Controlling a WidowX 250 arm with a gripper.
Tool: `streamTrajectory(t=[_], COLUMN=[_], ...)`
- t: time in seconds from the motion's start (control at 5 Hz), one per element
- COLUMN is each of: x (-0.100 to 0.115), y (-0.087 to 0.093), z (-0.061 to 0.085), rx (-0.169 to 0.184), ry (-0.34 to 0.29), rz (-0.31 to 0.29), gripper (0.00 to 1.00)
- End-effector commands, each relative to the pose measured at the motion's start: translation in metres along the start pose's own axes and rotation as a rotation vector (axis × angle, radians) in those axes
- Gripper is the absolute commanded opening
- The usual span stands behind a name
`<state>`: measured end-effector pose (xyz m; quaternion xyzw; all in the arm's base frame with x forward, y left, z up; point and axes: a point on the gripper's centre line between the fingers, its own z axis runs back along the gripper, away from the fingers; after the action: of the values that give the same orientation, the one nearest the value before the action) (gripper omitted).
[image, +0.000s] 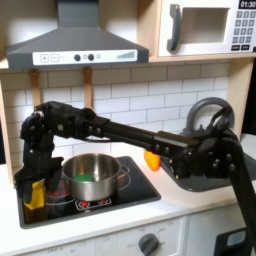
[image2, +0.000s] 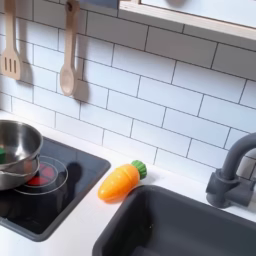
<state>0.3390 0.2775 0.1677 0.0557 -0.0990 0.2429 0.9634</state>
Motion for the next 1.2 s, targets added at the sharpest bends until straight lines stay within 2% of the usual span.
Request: streamTrajectory(t=[0.0,0.2,0.6,0.8,1.0], x=[0.0007,0.0005,0.0011,0.0014,0.0012], y=[0.0008,0.0011,0.0001,-0.0012,-0.0070], z=[-0.0018,-0.0009,0.0000,0.0006,0.0012], rx=[0.004,0.006,0.004,0.006,-0.002], ry=[0.000,-0.004,-0.012,-0.013,-0.010], rz=[0.001,0.005,-0.003,-0.019,-0.036], gripper=[1.00,0.00,0.00,1.00,1.00])
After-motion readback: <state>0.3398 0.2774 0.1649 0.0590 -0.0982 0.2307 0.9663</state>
